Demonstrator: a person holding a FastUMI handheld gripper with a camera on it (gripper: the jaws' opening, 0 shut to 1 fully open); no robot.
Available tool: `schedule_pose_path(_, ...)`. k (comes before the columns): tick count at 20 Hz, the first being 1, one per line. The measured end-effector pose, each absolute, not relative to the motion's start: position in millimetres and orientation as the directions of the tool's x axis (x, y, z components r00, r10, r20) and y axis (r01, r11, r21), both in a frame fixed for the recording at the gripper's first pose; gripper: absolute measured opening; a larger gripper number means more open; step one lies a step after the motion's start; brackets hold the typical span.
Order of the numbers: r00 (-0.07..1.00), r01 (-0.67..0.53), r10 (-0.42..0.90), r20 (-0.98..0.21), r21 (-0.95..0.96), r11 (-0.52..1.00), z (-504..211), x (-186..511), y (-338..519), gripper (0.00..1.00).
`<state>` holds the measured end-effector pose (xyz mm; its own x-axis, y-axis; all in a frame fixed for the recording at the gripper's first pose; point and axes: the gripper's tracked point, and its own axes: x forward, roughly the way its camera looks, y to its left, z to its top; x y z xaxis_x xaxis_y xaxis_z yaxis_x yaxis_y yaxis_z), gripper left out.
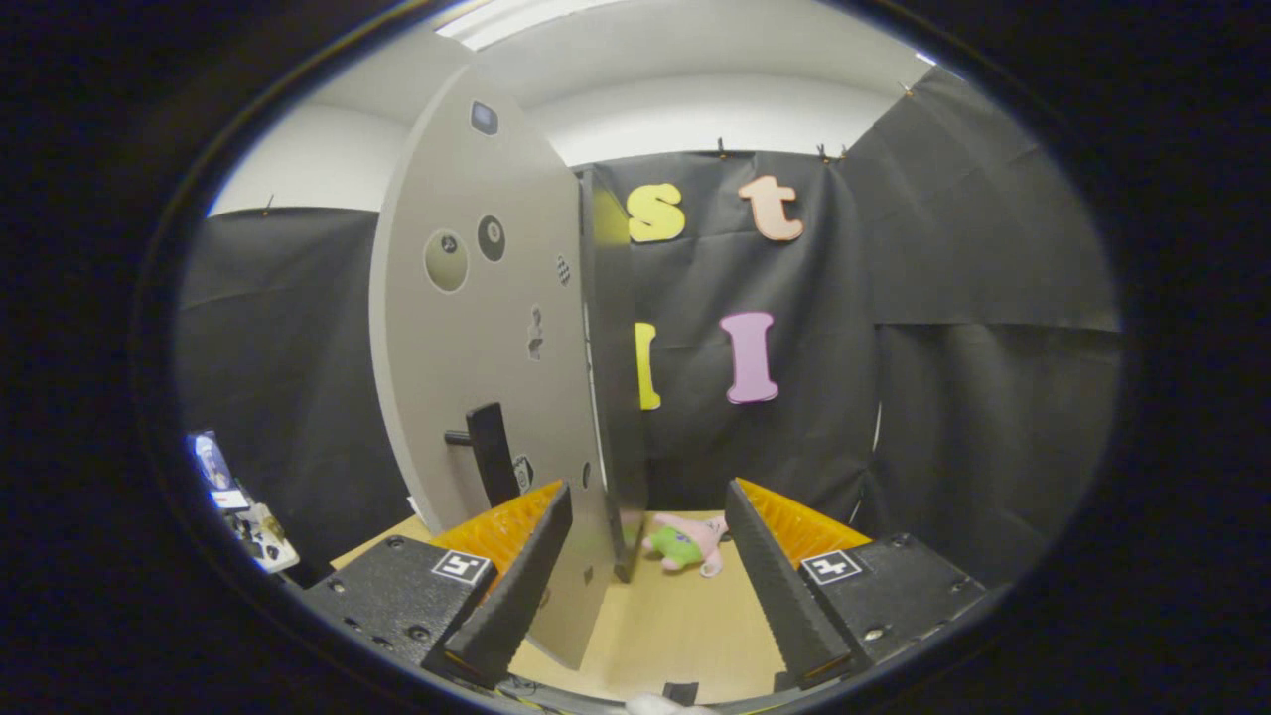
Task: Open the shoe cabinet door, grab the shoes and put them into the shoe cabinet, then close the shoe cabinet door.
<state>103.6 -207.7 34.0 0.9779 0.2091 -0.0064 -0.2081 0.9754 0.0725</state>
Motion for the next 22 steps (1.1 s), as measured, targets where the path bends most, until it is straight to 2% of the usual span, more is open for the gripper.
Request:
schedule_pose_path(4, 0.969, -0.248, 0.248, 0.015, 0.039, 0.968, 35.2, 110.0, -173.1, 0.99)
schedule_pose_path(7, 0.978, -0.206, 0.207, 0.03, -0.023, 0.978, 39.2, 105.1, -169.3, 0.96)
schedule_pose_path(12, 0.983, -0.183, 0.184, -0.012, 0.055, 0.982, 31.7, 101.6, -143.0, 0.94)
schedule_pose_path(22, 0.992, -0.119, 0.12, -0.024, 0.039, 0.992, 33.3, 97.6, -67.8, 0.94)
